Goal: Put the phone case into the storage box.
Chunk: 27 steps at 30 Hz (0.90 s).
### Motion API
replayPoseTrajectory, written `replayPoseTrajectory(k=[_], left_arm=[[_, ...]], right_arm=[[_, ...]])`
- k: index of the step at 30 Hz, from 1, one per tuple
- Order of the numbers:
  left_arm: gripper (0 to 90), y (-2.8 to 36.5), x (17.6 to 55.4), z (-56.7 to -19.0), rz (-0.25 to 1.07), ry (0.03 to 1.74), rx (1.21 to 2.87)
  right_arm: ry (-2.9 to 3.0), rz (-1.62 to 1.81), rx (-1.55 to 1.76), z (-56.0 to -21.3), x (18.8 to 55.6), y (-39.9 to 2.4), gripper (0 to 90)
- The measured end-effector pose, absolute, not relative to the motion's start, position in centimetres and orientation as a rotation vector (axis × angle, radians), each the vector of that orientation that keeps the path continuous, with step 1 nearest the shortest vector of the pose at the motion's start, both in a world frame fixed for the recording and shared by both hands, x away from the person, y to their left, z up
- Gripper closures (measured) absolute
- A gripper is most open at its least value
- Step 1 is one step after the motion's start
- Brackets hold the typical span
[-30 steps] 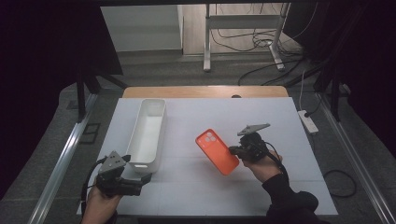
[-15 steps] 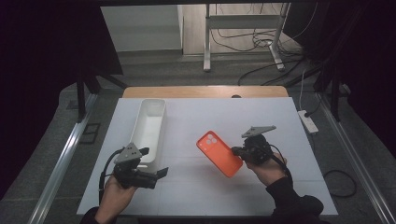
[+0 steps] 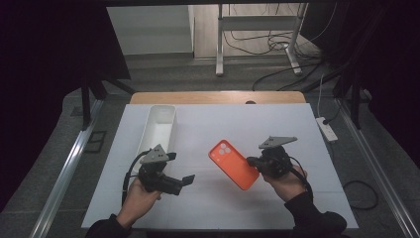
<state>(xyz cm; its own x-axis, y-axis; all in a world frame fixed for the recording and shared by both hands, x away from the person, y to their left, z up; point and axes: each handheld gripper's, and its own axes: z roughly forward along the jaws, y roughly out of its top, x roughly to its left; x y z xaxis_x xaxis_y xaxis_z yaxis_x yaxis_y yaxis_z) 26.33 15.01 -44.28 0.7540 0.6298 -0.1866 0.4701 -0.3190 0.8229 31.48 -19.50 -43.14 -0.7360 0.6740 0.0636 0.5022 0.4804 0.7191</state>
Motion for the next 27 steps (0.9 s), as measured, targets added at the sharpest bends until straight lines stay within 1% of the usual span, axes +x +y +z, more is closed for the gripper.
replayPoseTrajectory(k=[11, 13, 27], left_arm=[[0.0, 13.0, 27.9, -44.2, 0.141, 0.833, 1.977], [0.0, 12.4, 28.2, -44.2, 0.139, 0.832, 2.004], [0.0, 11.3, 29.5, -44.7, 0.045, 0.877, 1.978]], right_arm=[[2.482, 1.114, 1.003, -43.0, 31.0, -19.5, 89.3], [2.479, 1.119, 1.002, -43.0, 30.9, -19.4, 89.3], [2.458, 1.137, 0.991, -42.9, 30.6, -19.1, 89.3]])
